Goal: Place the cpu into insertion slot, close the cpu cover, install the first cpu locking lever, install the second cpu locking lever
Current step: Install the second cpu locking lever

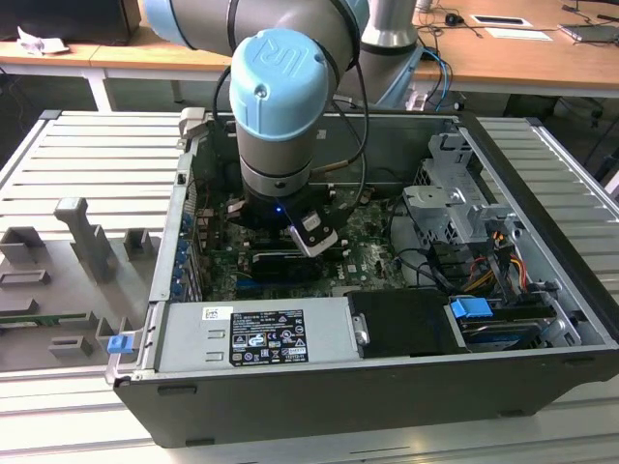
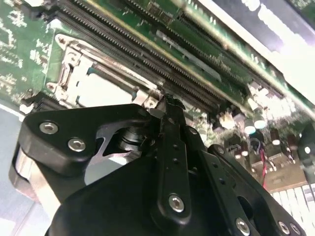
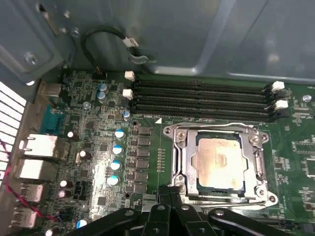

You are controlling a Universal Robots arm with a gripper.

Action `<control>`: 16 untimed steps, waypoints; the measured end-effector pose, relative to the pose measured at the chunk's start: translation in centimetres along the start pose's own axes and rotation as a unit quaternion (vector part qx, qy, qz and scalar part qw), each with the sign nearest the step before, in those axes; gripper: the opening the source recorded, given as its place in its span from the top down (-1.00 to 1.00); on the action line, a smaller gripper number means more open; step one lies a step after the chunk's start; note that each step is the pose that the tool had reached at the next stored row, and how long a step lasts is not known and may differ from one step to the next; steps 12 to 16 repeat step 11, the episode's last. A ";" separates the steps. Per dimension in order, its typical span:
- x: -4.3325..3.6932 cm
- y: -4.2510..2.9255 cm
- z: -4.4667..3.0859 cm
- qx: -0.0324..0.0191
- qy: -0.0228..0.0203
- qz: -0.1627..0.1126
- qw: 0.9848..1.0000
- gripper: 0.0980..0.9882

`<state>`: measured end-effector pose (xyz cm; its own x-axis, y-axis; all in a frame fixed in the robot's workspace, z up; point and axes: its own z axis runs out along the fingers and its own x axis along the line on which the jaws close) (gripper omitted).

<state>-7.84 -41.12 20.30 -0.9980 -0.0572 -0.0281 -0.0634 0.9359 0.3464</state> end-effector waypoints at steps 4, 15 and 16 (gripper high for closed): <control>-0.02 0.29 -0.79 0.000 0.000 0.000 1.000 0.98; -0.05 0.62 -1.67 0.000 0.000 0.000 1.000 0.98; -0.05 0.62 -1.67 0.000 0.000 0.000 1.000 0.98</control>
